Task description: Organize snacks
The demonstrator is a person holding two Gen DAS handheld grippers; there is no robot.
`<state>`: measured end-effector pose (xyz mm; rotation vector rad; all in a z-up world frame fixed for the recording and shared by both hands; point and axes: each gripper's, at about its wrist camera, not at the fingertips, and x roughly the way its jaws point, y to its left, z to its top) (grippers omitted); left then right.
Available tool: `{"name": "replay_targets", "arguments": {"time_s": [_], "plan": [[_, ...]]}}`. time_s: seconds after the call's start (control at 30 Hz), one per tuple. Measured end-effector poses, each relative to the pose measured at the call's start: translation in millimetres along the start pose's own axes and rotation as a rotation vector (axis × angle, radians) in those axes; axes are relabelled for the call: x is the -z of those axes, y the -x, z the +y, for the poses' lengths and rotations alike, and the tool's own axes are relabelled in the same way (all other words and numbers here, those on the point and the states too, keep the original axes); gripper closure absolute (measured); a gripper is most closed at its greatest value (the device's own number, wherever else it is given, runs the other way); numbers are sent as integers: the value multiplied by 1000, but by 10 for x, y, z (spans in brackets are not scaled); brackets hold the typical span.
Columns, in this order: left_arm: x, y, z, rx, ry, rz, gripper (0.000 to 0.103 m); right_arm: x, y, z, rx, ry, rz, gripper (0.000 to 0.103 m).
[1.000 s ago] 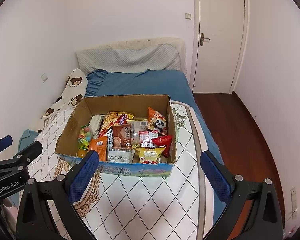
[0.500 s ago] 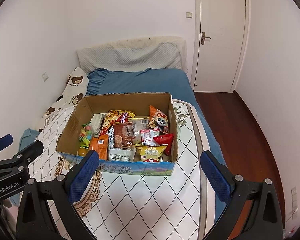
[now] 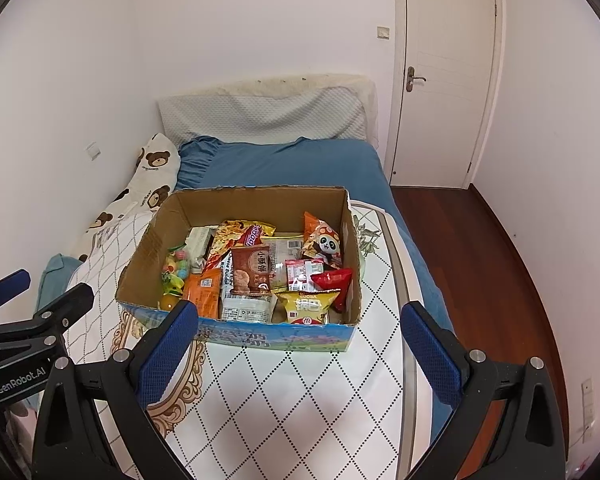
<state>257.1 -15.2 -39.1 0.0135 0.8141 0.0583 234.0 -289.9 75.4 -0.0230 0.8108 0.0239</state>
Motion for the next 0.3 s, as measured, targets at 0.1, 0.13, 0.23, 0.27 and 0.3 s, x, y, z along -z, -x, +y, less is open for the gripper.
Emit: {"name": "replay_targets", "arguments": {"time_s": [0.1, 0.13, 0.23, 0.27, 0.3], "plan": [[-3, 1, 16, -3, 3, -4, 0, 0, 3, 1, -1, 0, 0, 0], [-4, -3, 19, -4, 4, -5, 0, 0, 4, 4, -1, 1, -2, 0], [-10, -2, 21, -3, 6, -8, 0, 3, 5, 4, -3, 0, -1, 0], [-13, -7, 22, -4, 5, -8, 0, 5, 5, 11, -1, 3, -1, 0], [-16, -12, 18, -6, 3, -6, 0, 8, 3, 20, -1, 6, -1, 0]]}}
